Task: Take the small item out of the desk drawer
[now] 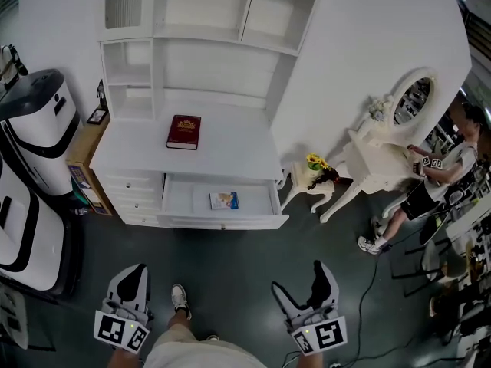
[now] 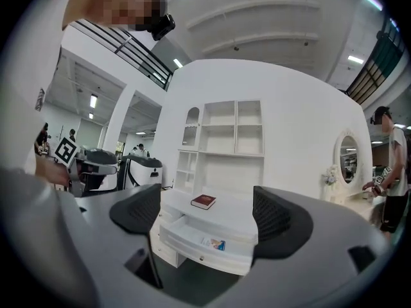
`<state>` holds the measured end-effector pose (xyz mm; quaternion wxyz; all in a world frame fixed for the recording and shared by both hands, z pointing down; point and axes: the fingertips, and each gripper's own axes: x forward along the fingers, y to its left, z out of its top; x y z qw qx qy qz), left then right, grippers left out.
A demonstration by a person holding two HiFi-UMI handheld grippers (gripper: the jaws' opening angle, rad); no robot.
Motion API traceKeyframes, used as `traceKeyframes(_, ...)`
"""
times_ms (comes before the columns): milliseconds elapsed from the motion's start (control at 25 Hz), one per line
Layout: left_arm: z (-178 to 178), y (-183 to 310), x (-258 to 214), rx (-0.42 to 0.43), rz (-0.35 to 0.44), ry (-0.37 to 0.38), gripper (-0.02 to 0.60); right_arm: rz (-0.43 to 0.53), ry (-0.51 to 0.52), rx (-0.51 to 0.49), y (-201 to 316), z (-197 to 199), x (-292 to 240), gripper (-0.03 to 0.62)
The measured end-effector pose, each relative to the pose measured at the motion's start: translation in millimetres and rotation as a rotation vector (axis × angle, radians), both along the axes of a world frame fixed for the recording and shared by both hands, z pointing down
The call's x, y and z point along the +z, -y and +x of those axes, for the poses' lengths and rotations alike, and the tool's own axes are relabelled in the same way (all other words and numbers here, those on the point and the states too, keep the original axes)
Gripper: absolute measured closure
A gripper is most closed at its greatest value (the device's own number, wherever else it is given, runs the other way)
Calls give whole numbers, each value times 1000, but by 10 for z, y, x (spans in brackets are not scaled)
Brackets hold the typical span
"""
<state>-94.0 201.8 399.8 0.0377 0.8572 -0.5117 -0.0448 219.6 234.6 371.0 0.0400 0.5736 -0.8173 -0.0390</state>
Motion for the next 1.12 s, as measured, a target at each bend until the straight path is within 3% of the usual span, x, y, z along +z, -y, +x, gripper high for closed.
traceKeyframes(560,-551,2239,-86,56,-6,-62,566,-10,-50,13,2083,-722,-322,152)
traceKeyframes(760,-670,2586,79,53,-50,-93,566,-48,-70,29,2352,-825,-204,152)
traceKeyframes(1120,-391,2990,138,89,-82,-93,566,-86,-49,67,2672,-556,-113,152)
